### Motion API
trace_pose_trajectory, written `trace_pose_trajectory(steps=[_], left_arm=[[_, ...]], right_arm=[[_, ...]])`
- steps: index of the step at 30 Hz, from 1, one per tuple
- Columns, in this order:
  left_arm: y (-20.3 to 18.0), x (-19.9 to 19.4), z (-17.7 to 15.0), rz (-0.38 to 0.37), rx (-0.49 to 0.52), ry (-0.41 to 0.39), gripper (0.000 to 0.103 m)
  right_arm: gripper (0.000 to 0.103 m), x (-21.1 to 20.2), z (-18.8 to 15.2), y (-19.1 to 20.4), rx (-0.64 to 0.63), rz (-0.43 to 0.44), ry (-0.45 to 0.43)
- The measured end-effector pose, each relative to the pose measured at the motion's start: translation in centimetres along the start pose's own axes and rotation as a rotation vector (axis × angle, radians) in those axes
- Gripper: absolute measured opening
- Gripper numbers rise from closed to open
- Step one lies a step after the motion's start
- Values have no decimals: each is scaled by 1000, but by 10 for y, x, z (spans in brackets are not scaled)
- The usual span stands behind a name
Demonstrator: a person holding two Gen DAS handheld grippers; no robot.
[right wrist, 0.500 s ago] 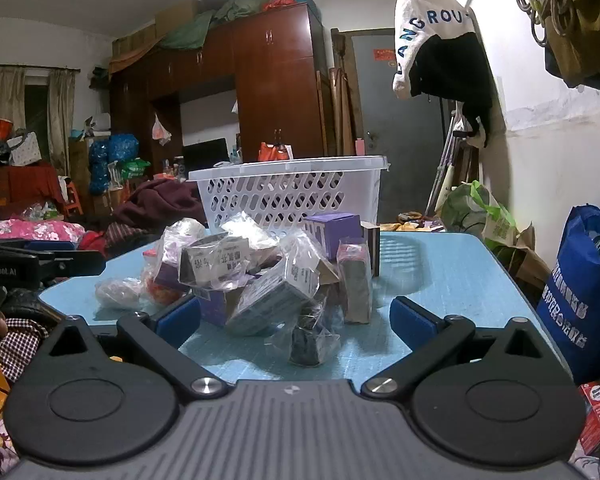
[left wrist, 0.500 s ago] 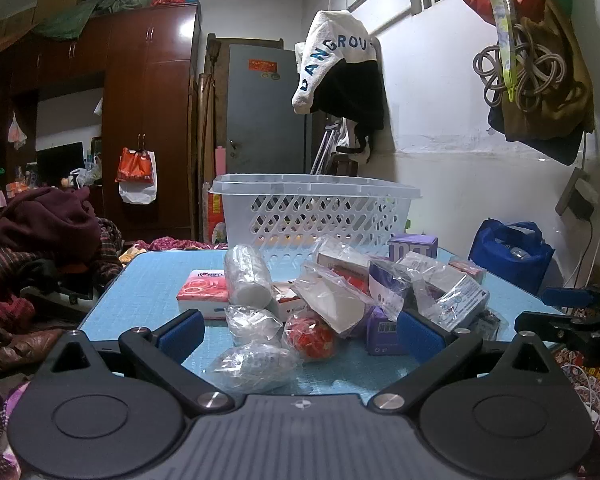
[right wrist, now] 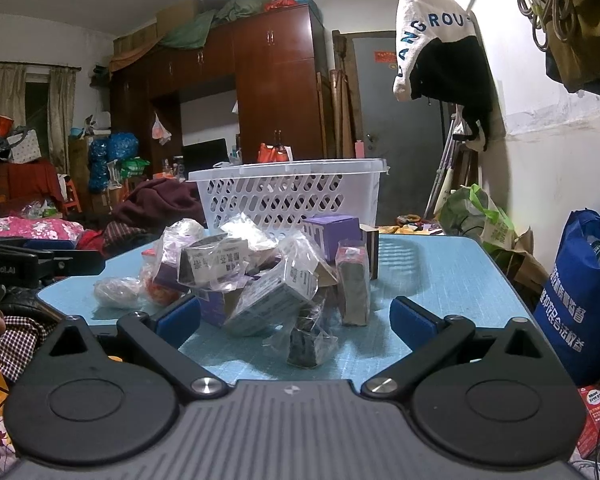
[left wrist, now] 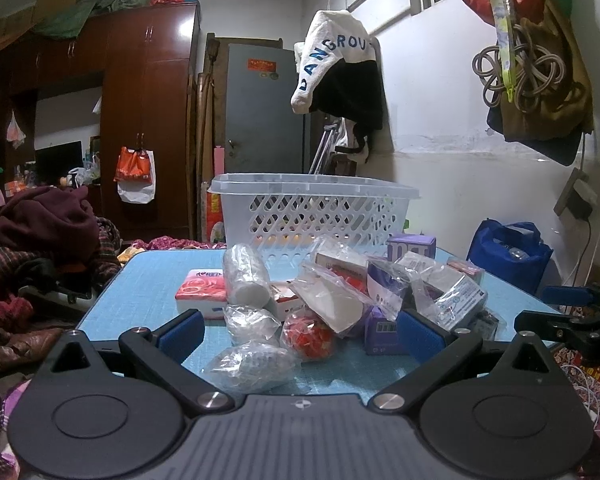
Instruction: Organize objects
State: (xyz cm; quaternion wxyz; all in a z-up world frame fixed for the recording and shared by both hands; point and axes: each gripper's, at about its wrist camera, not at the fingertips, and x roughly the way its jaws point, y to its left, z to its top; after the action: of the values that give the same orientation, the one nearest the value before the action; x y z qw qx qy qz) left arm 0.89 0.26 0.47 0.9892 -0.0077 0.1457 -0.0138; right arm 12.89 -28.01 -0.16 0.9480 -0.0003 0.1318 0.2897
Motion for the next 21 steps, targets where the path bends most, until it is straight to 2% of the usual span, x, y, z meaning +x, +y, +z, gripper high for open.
trace_pose_trajectory(steps=[21], left_arm=[[1,1,-1,-2,-4,4,103]], right_arm=[[103,-1,0,-3,16,-5,-5]])
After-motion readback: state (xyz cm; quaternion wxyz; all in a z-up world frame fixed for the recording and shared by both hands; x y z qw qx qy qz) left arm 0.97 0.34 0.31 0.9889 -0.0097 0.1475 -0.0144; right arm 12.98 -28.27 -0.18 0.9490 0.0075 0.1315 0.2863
